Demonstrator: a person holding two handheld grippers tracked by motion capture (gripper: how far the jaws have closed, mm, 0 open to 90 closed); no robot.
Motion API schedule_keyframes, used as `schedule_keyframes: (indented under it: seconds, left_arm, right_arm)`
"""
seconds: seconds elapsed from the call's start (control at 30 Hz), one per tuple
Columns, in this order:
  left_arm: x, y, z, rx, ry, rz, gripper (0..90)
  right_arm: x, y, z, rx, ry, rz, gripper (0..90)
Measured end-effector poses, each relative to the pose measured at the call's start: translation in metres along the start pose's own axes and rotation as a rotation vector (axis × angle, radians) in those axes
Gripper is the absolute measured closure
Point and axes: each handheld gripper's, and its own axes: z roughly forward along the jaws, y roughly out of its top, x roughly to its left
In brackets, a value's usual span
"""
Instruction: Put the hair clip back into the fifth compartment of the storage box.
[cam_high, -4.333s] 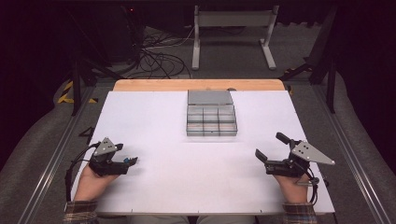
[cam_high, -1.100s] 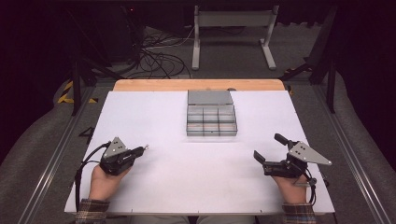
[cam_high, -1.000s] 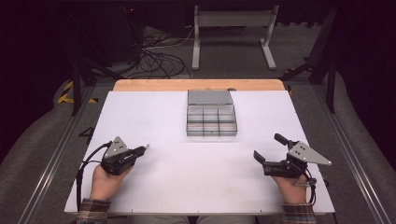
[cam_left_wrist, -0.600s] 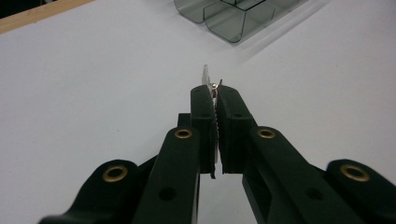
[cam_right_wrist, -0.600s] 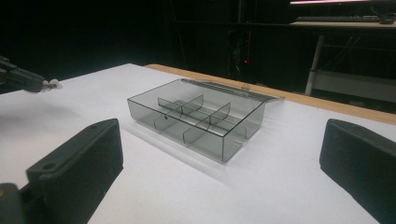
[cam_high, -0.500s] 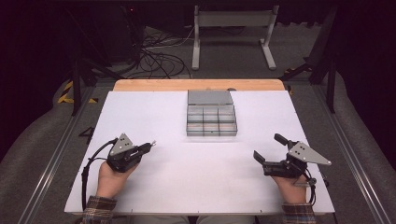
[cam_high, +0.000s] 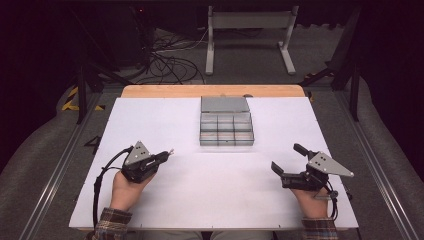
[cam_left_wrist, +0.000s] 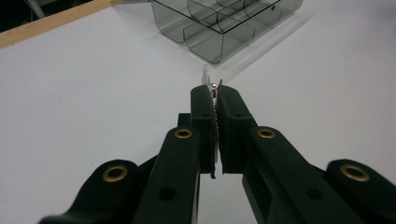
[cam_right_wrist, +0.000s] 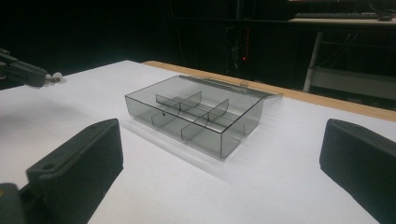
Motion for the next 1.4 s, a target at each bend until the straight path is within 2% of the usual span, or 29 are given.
schedule_keyframes:
  seconds: [0.73,1.4]
  left_arm:
    - [-0.008,0.019,0.017,-0.03,-0.021,0.003,85.8]
    - [-0.017,0.033,0.037,-0.023,-0.053,0.012,85.8]
  right_arm:
    - [0.0,-0.001,0.001,0.001,0.019,-0.004,0.0]
    - [-0.001,-0.001,0.001,-0.002,0.019,-0.003,0.0]
